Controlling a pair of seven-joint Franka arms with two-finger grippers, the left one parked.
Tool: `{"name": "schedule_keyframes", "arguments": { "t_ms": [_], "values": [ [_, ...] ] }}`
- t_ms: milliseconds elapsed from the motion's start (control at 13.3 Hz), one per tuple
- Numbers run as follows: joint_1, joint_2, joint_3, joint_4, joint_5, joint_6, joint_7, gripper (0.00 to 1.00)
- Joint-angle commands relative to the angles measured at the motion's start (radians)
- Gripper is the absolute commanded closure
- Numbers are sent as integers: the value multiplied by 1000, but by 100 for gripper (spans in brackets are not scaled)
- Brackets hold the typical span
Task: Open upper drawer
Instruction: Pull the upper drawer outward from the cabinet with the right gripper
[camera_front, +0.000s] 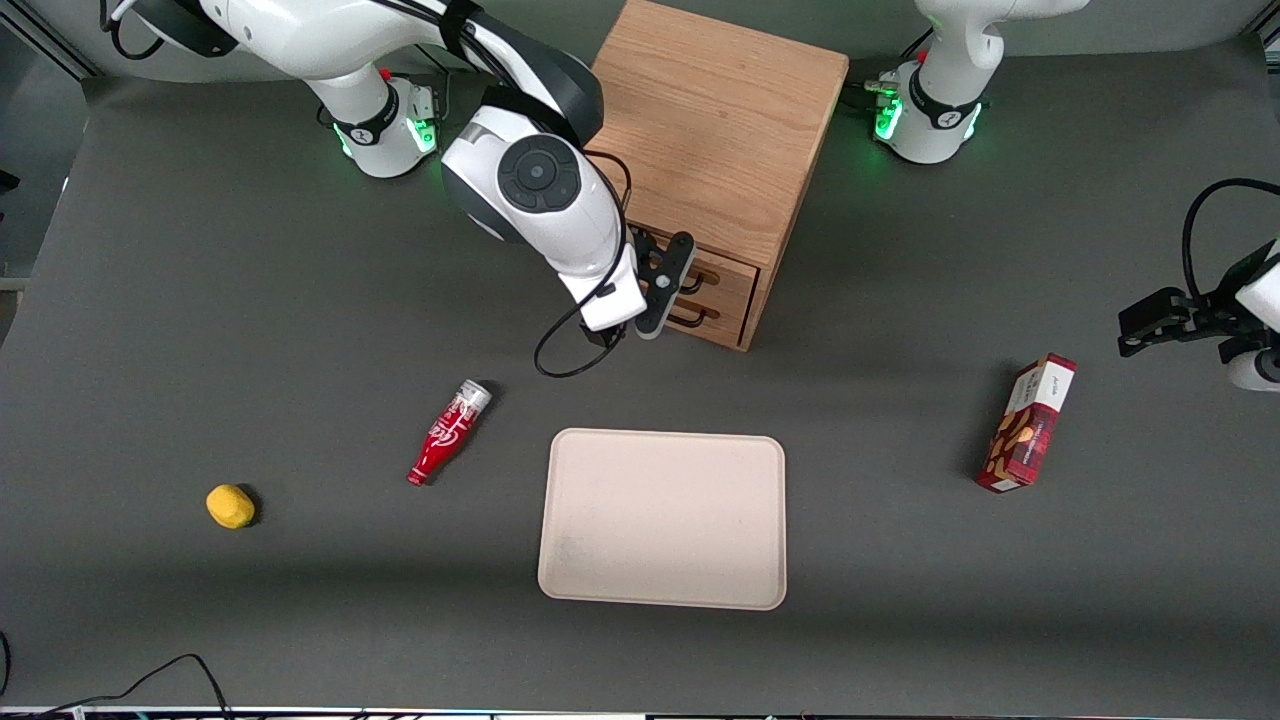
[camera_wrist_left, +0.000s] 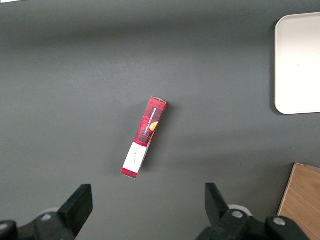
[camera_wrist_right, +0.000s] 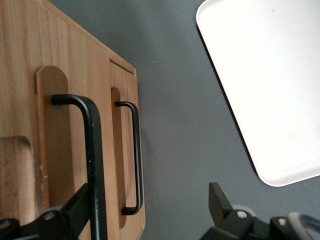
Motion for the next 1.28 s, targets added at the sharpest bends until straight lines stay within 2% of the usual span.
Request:
{"name": "schedule_keyframes", "arguments": {
  "t_ms": [0, 527, 1204],
  "values": [
    [-3, 7, -41, 8, -22, 49, -66, 0],
    [-3, 24, -146, 89, -12, 59, -178, 0],
    [-14, 53, -249, 109, -10, 214, -267, 0]
  ]
}}
